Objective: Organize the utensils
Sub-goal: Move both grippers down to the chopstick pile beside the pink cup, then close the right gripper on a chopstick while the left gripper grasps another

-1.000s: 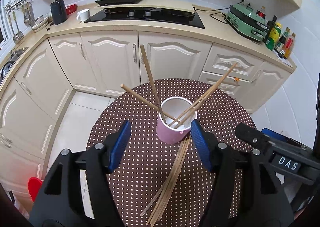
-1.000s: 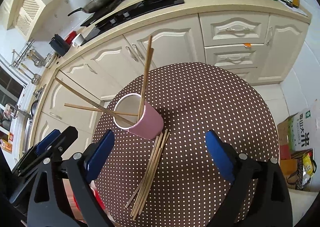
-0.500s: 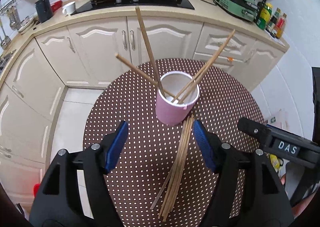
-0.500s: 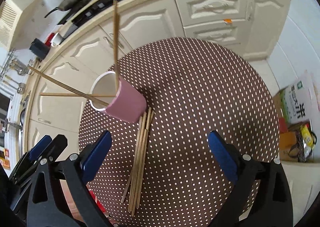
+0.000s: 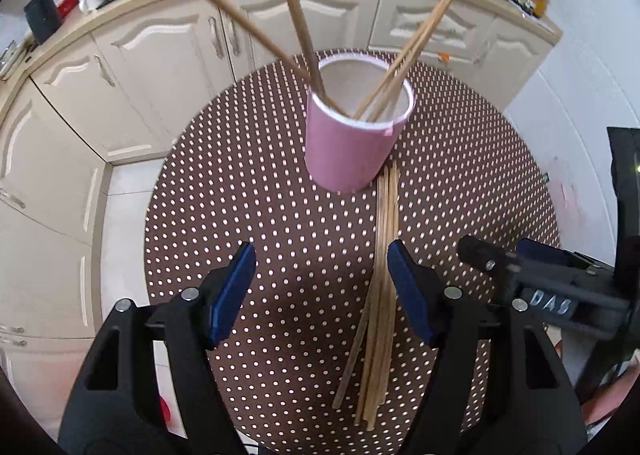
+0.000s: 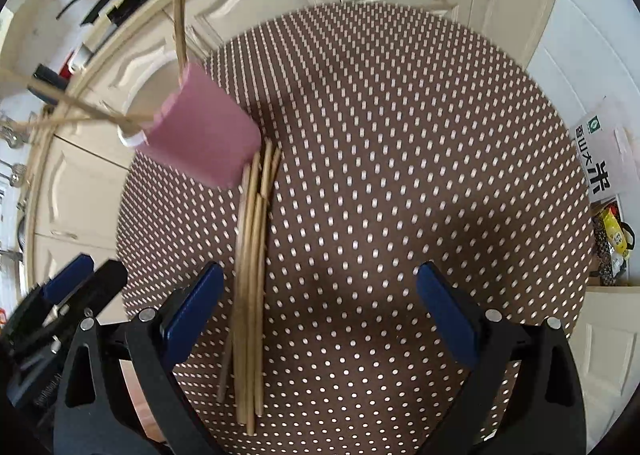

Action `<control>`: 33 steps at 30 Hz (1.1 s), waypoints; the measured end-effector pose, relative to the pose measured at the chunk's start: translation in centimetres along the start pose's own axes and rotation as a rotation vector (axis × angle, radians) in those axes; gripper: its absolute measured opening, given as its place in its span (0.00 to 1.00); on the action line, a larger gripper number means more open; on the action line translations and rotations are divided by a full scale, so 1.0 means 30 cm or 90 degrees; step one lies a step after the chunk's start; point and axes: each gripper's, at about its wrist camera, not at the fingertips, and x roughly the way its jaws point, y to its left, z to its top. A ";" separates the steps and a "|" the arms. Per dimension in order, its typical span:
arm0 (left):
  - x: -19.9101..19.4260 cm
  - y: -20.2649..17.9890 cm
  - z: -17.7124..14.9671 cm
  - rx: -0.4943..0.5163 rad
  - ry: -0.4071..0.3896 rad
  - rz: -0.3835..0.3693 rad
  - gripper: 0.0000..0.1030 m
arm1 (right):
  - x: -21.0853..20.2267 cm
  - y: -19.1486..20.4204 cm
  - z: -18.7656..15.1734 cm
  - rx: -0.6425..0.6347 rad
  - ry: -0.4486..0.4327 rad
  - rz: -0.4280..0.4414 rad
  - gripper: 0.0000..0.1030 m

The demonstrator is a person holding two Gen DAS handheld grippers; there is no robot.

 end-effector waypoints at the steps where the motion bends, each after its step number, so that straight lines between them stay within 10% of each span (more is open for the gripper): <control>1: 0.013 0.004 -0.005 0.002 0.006 -0.001 0.66 | 0.011 0.003 -0.009 0.000 0.003 0.004 0.91; 16: 0.175 0.062 -0.017 0.038 0.092 -0.043 0.66 | 0.108 0.087 -0.041 0.032 0.043 0.086 0.24; 33: 0.261 0.151 -0.001 0.052 0.140 -0.014 0.70 | 0.212 0.243 0.017 0.040 0.076 0.029 0.04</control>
